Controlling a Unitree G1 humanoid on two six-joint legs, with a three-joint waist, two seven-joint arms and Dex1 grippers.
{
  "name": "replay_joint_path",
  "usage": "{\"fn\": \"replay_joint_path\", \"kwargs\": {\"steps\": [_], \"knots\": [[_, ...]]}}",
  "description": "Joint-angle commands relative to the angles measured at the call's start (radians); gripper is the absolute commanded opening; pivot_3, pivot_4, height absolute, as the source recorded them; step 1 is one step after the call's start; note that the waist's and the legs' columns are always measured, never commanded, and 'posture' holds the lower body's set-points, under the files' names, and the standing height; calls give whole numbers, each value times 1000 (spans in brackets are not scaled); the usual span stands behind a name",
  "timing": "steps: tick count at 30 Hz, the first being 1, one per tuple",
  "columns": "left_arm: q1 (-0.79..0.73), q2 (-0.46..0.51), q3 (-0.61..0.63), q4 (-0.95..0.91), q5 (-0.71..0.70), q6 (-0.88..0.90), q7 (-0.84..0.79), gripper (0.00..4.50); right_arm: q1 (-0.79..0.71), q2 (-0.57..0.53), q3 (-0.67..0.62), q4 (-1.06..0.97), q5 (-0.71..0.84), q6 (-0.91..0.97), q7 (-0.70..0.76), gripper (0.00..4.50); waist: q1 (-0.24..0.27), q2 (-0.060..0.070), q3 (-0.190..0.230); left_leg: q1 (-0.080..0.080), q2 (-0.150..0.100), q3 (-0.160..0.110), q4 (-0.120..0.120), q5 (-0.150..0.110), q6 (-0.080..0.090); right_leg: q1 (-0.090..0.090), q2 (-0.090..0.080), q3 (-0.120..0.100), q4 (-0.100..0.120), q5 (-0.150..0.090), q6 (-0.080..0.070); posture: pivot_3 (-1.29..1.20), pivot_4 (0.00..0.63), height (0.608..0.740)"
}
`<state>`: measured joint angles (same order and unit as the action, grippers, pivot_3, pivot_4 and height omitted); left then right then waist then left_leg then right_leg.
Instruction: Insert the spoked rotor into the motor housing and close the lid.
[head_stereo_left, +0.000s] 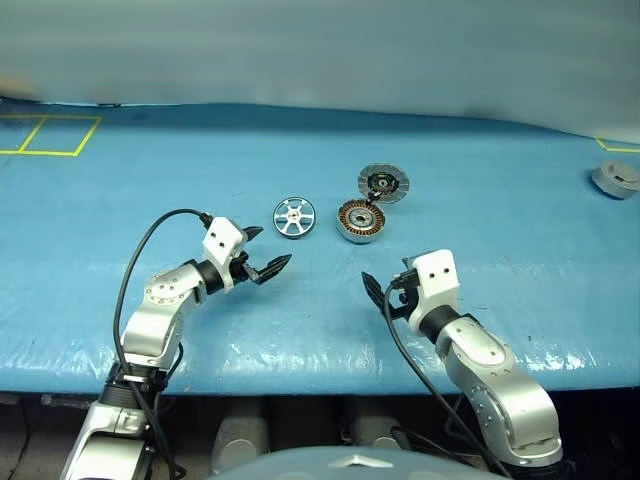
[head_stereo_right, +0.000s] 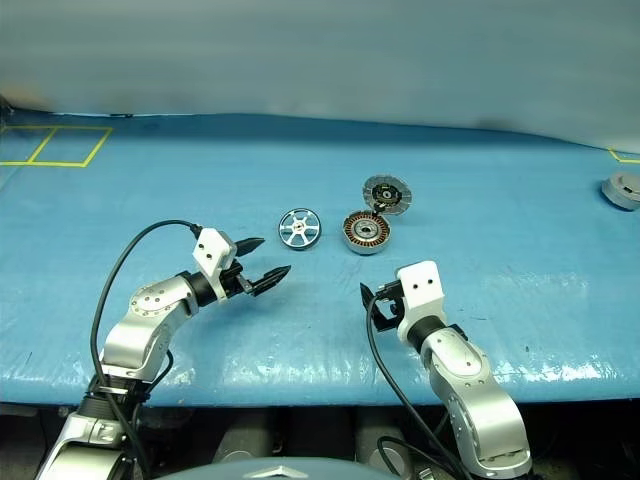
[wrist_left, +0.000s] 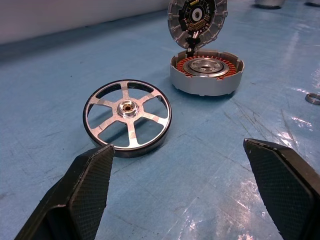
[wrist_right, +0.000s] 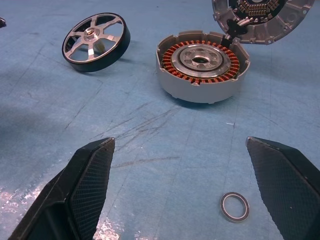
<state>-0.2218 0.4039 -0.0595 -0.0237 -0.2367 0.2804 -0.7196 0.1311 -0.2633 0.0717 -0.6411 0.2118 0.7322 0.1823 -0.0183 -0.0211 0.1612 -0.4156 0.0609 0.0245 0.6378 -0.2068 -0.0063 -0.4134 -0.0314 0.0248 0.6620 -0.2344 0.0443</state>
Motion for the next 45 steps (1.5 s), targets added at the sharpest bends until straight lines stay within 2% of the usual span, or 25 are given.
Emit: {"fn": "replay_joint_path", "kwargs": {"steps": [1, 33, 36, 39, 45], "knots": [[-4, 4, 8, -9, -3, -5, 2, 4500, -11, -1, -13, -30, 1, 3, -2, 4445, 0, 0, 0, 0, 0, 0, 0, 0, 0, 0, 0, 0, 0, 0, 0, 0, 150, 740], [7, 10, 10, -31, -8, 7, 1, 4500, -39, -16, -1, -12, -2, 25, 17, 4445, 0, 0, 0, 0, 0, 0, 0, 0, 0, 0, 0, 0, 0, 0, 0, 0, 150, 740], [10, 9, 8, -34, -9, 10, 1, 4500, -116, -66, 16, -4, 4, 138, 43, 4445, -2, 0, 0, 0, 0, 0, 1, 0, 0, 0, 0, 0, 0, 0, 0, 0, 150, 740], [11, 4, 6, -35, -11, 16, 1, 4500, -251, -214, 99, 15, 4, 213, 166, 4445, -5, 0, 0, -1, 0, 0, 3, 0, 0, 0, 1, 0, 0, 1, -1, 0, 150, 740], [42, -14, -8, -60, -7, 7, 8, 4500, -624, -365, 281, 238, -46, 299, 323, 4445, -6, 0, 0, -2, 1, -1, 6, 0, 1, 0, 2, 0, 1, 2, -2, 0, 150, 740]]}}
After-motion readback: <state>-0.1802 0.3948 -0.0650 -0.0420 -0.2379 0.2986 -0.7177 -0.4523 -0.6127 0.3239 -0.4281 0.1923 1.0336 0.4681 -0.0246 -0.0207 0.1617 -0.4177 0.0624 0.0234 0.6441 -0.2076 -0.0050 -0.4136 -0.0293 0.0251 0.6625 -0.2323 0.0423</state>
